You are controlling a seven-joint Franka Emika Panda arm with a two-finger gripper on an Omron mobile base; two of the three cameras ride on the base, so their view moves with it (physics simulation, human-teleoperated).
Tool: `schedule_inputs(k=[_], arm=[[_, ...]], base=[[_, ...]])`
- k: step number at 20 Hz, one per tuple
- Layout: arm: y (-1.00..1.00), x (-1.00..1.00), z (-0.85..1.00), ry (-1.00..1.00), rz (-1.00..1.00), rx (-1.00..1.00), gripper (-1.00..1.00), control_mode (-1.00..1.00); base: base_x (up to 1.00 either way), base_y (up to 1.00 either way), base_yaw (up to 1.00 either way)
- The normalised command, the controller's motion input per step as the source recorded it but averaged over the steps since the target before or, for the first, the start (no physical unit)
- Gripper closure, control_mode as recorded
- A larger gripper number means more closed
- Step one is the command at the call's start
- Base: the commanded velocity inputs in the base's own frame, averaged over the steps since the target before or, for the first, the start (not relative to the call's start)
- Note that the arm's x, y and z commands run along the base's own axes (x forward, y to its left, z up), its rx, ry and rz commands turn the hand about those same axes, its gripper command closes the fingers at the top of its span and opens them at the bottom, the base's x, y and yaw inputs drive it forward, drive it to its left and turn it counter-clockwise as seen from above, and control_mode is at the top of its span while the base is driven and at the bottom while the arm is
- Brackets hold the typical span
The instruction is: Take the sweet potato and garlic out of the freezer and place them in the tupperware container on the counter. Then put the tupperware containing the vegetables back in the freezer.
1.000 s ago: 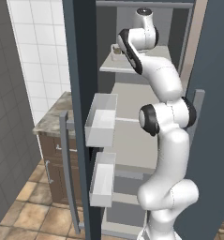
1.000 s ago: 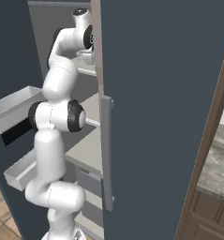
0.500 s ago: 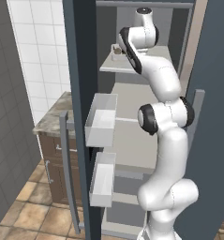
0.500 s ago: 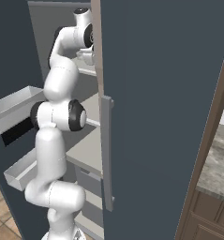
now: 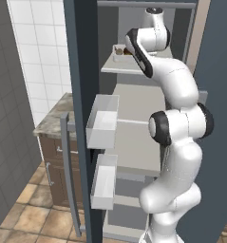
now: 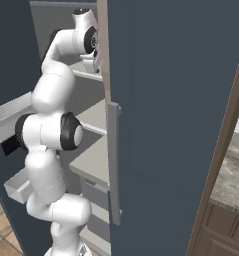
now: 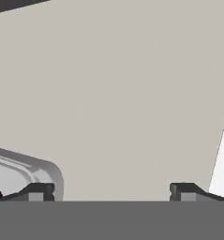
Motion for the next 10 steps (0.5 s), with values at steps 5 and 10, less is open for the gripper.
schedule_inputs(k=[5, 10], arm=[[0.01, -1.00, -0.27, -0.34, 0.00, 0.00, -1.00, -1.00], [0.01, -1.00, 0.00, -0.29, 0.00, 0.00, -1.00, -1.00]], base=[[0.00, 0.00, 0.00], [0.00, 0.00, 0.00]])
